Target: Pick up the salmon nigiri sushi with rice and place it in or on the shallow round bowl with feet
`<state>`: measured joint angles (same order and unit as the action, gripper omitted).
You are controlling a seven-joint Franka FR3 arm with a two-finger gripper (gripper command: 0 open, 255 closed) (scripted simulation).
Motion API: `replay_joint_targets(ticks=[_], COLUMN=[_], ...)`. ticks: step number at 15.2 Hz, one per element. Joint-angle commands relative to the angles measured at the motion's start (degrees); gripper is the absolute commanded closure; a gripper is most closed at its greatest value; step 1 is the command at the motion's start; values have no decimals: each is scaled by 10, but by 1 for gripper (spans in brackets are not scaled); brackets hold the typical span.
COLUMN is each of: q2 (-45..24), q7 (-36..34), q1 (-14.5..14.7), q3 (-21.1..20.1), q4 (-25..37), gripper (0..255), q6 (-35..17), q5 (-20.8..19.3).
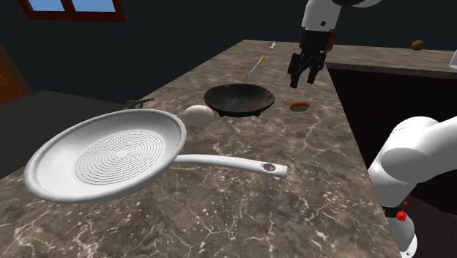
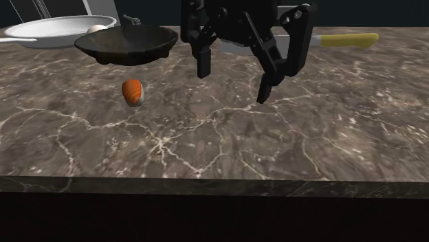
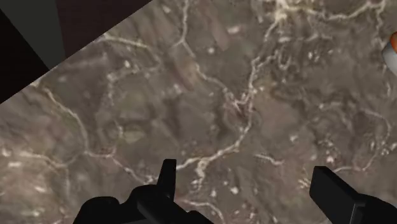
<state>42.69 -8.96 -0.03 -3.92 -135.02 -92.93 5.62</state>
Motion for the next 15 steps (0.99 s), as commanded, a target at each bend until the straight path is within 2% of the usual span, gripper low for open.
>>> replay_joint_targets(ticks=[1, 7, 12, 15], q2=[0, 109, 140, 145], q7=[0, -244, -449, -464], q1=[0, -30, -73, -77], q3=[0, -138, -272, -286], q4=[0, -25, 14, 2], gripper=[0, 0, 0, 0], q6=[0, 20, 48, 37], q5=[0, 34, 67, 73])
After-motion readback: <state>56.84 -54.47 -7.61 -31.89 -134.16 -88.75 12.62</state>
